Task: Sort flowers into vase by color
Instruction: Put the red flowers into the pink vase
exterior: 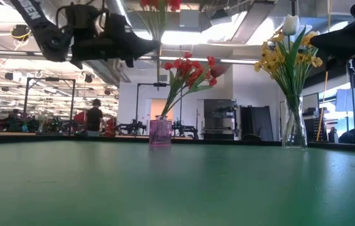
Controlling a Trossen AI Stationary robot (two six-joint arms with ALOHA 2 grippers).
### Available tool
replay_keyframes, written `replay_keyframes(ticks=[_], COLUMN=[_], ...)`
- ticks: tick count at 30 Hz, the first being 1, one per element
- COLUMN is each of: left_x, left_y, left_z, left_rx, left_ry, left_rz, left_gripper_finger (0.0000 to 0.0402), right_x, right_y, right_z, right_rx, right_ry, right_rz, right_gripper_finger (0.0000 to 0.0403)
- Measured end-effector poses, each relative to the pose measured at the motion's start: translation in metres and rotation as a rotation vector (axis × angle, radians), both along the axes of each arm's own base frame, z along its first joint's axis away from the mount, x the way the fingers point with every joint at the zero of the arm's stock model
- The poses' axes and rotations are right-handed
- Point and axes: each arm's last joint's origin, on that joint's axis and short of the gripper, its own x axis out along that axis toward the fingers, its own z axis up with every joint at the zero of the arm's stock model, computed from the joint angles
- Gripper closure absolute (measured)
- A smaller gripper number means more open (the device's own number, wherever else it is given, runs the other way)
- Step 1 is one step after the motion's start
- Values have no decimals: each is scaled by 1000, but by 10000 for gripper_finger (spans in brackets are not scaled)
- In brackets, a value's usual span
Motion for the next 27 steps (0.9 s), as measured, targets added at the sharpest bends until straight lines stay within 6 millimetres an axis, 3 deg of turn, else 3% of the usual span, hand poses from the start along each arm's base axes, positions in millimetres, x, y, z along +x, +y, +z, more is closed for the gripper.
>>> replay_keyframes(ticks=[11, 27], left_x=[28, 28], left_y=[19, 26], left_z=[-40, -54], left_rx=[-33, -61], left_ry=[68, 144], left_rz=[87, 117], left_gripper_finger=[401, 401], right_x=[0, 0], right_y=[0, -1], right_z=[-2, -5], right_rx=[50, 64], right_ry=[15, 44], right_rz=[-5, -44], right_gripper_finger=[398, 398])
